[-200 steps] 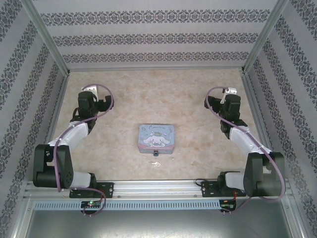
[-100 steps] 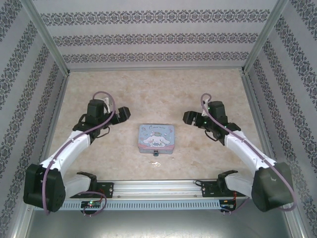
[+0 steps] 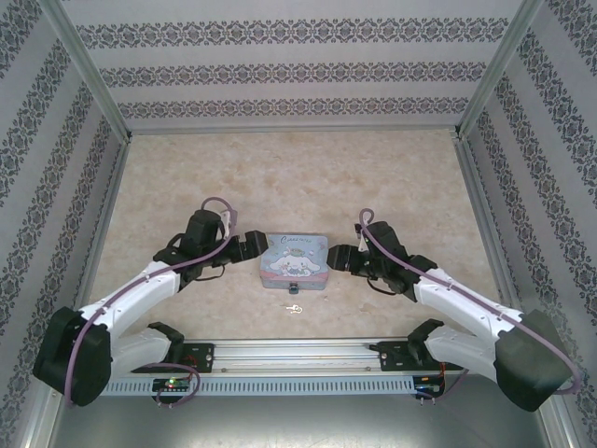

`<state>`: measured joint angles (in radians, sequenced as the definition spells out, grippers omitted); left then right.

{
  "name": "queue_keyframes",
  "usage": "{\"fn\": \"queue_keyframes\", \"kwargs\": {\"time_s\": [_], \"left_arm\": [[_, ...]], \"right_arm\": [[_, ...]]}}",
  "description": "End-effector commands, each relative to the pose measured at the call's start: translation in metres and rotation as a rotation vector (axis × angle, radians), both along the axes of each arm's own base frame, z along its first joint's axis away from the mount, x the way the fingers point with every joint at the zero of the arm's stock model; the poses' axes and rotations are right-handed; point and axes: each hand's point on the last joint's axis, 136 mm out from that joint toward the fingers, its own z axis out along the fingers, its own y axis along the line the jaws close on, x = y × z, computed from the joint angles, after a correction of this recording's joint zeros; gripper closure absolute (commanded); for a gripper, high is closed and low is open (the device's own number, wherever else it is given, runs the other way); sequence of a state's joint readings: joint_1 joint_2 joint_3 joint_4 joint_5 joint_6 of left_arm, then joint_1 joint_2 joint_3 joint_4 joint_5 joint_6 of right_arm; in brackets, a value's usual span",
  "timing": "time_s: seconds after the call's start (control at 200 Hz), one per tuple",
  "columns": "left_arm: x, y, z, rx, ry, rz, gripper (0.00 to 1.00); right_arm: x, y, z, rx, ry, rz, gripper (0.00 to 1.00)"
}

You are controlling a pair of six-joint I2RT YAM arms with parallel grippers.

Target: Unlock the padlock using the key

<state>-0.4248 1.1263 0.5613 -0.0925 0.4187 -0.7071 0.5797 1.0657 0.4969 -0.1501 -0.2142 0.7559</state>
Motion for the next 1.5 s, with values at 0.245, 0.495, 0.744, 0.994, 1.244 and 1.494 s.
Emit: {"fn": "queue_keyframes", "kwargs": {"time_s": [0.245,0.495,0.744,0.994,1.244,1.494], "left_arm": [[0.003,-0.039,0.000,-0.088,-0.012,-0.051,0.02],[0.021,-0.062,-0.005,-0.146,0.010,-0.068,0.02],[0.054,-0.080,-0.004,-0.136,-0.013,-0.077,0.02],[0.108,-0.087,0.002,-0.101,-0.057,-0.074,0.02],[0.131,-0.083,-0.002,-0.095,-0.053,-0.055,0.02],[0.135,-0.065,-0.011,-0.065,-0.057,-0.008,0.00]], "right_arm": [[0.023,0.028,0.006,0.018,-0.015,-0.006,0.44],[0.039,0.037,0.003,0.032,-0.009,-0.033,0.66],[0.069,0.043,0.005,0.069,-0.006,-0.083,0.76],[0.123,0.039,0.016,0.140,-0.014,-0.162,0.74],[0.155,0.049,0.014,0.174,0.003,-0.164,0.69],[0.160,0.043,0.016,0.195,-0.009,-0.196,0.41]]}}
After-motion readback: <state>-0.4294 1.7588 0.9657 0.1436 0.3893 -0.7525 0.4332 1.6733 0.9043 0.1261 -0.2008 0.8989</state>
